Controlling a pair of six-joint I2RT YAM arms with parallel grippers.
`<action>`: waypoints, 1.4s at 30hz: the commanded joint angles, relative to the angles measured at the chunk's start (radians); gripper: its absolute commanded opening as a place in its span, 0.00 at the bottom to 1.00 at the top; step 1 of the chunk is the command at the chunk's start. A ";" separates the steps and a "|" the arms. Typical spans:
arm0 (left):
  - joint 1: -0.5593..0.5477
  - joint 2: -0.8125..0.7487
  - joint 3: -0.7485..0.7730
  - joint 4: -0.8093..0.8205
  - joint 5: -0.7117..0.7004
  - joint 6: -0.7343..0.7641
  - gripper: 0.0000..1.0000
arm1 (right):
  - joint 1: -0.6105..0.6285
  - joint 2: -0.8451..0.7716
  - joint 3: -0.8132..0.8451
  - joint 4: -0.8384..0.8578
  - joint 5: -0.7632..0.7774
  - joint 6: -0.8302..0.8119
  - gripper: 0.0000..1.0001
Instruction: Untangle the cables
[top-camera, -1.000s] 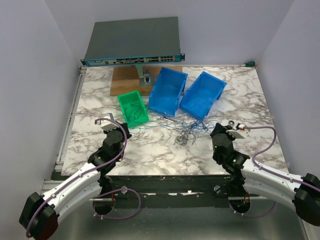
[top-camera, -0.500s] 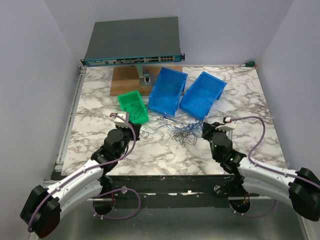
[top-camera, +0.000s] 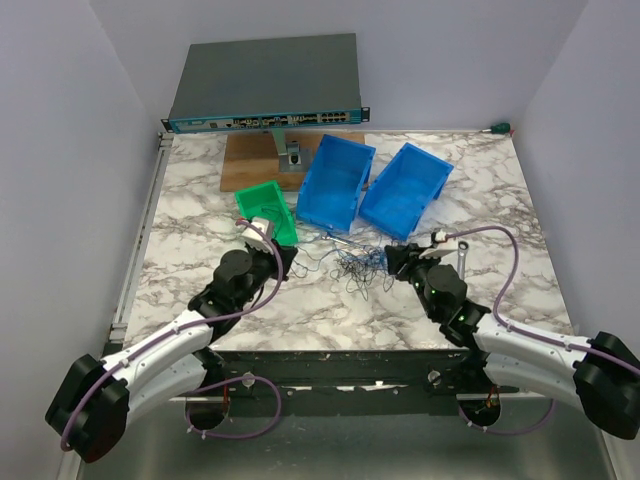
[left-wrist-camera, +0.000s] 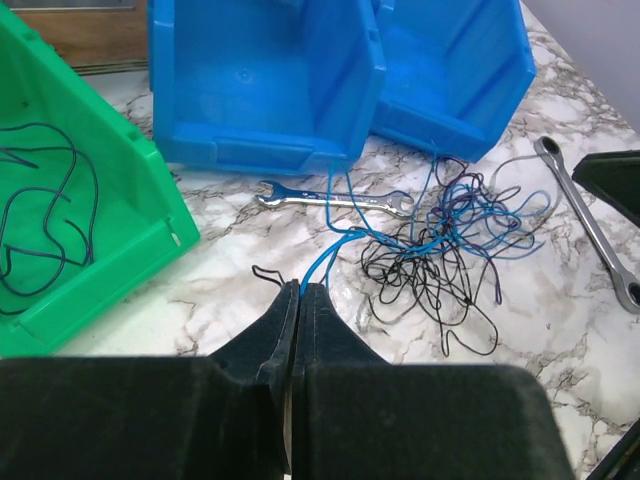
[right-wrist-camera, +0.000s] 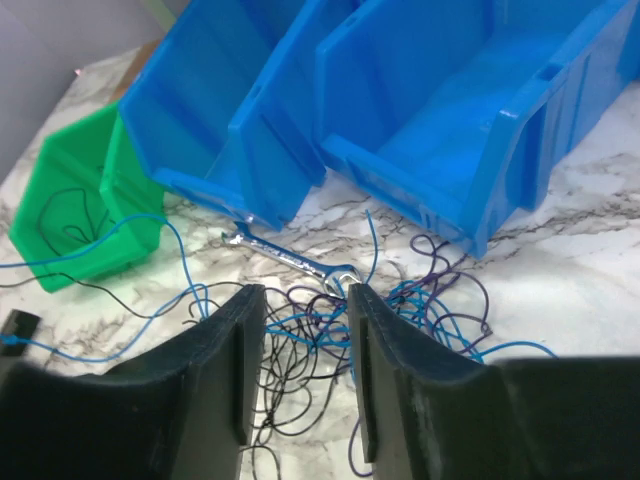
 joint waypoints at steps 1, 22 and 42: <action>0.000 0.000 0.029 0.014 0.048 0.016 0.00 | 0.003 0.006 -0.007 0.021 -0.042 -0.034 0.63; -0.052 0.145 0.097 0.139 0.554 0.110 0.00 | 0.003 0.184 0.046 0.190 -0.652 -0.176 0.89; -0.083 0.129 0.120 0.062 0.480 0.146 0.00 | 0.012 0.213 0.158 0.101 -0.846 -0.279 0.66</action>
